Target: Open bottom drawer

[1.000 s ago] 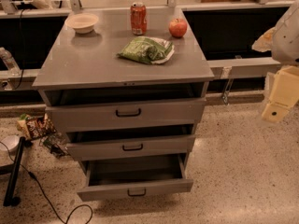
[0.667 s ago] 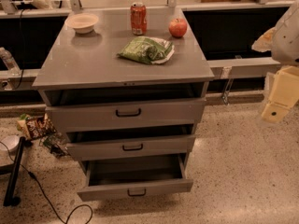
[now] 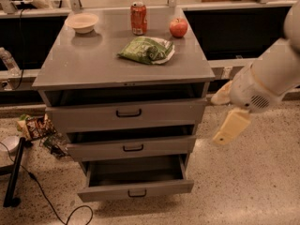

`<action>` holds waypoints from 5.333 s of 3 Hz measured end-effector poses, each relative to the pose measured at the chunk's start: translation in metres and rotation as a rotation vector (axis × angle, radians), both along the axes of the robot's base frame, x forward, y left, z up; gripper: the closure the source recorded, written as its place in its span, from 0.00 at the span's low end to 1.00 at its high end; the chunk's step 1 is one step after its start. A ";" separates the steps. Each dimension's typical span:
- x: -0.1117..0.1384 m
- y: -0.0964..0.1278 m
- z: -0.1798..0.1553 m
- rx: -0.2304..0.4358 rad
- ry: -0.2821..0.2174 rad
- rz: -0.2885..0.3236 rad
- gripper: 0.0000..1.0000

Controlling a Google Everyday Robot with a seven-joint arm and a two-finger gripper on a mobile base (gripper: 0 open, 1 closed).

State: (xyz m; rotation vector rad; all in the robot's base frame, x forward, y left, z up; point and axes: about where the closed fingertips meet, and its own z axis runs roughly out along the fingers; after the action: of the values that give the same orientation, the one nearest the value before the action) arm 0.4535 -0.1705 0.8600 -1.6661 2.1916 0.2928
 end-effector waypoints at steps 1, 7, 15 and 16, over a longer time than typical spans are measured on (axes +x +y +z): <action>-0.005 0.038 -0.065 0.100 0.017 0.048 0.47; 0.026 0.048 -0.346 0.268 0.051 0.068 1.00; 0.124 0.064 -0.571 0.325 0.070 0.160 1.00; 0.127 0.066 -0.598 0.298 0.081 0.160 1.00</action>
Offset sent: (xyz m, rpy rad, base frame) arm -0.0172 0.0990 -0.2183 0.1914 0.0601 0.1252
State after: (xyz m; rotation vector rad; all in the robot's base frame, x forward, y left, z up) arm 0.5807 -0.1043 0.2616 -1.6850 1.9563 0.7050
